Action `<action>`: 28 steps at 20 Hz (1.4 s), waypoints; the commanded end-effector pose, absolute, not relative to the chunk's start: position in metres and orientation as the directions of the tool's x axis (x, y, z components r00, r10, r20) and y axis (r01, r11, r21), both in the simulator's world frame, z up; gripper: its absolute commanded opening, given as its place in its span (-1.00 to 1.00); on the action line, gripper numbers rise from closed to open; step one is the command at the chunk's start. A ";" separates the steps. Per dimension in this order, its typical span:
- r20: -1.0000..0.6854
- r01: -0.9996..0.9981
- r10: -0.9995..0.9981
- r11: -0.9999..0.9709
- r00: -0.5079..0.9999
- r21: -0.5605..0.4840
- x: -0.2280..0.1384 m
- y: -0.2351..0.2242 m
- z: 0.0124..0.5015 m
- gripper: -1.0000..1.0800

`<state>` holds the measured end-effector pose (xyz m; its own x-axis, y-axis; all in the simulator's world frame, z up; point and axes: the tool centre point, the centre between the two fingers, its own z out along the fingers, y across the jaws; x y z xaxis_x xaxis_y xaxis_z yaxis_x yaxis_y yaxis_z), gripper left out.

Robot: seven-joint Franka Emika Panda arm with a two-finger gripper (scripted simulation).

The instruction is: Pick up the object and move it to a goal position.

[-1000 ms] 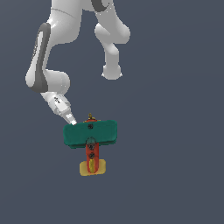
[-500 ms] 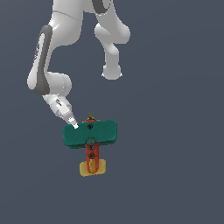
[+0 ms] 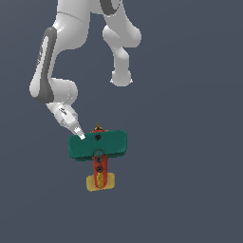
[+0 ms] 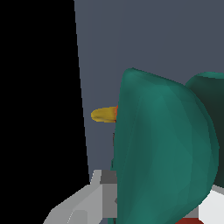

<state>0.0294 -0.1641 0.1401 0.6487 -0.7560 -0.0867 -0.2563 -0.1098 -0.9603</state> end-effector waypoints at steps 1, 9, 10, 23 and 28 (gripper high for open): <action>-0.088 -0.255 -0.753 -0.109 0.652 -0.961 0.030 -0.160 0.141 -1.00; -0.087 -0.256 -0.752 -0.111 0.653 -0.960 0.028 -0.134 0.156 -1.00; -0.087 -0.257 -0.752 -0.112 0.653 -0.960 0.027 -0.128 0.159 -1.00; -0.086 -0.258 -0.752 -0.114 0.654 -0.960 0.020 -0.025 0.220 -1.00; -0.087 -0.257 -0.753 -0.112 0.652 -0.960 0.019 0.004 0.237 -1.00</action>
<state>0.0182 -0.0040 0.2289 0.6532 -0.7518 -0.0903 -0.2620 -0.1125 -0.9585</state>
